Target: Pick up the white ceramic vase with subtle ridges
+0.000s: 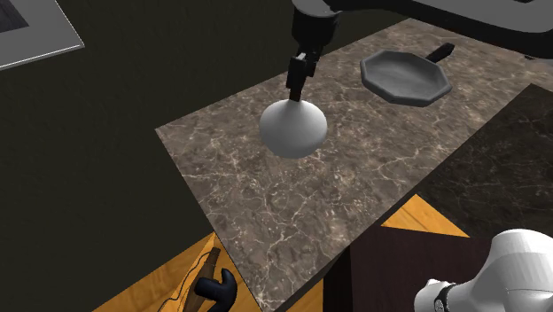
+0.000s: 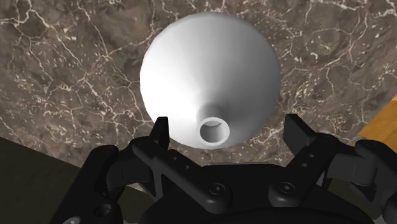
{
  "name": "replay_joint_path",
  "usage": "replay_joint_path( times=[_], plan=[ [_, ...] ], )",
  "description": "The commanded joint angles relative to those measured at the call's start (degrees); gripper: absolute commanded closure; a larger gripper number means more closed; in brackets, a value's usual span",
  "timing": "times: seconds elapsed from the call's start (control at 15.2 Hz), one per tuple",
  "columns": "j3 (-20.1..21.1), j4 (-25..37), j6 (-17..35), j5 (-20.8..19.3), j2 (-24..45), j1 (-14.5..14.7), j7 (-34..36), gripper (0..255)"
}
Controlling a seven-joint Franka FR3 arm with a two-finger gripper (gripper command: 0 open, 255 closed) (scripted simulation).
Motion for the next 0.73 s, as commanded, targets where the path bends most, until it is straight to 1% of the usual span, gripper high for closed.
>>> replay_joint_path(
  times=[0.0,0.4,0.53,0.59,0.66],
  plan=[
    [-0.61,1.31,0.45,0.90,1.78,-0.65,-1.02,0],
    [-0.27,-5.49,5.63,-0.01,-0.05,-0.26,-0.51,0],
    [-0.24,-6.10,6.12,-0.08,-0.19,-0.23,-0.47,0],
    [-0.20,-6.29,6.23,-0.12,-0.28,-0.18,-0.38,255],
    [-0.18,-6.32,6.25,-0.13,-0.29,-0.16,-0.34,255]
  ],
)
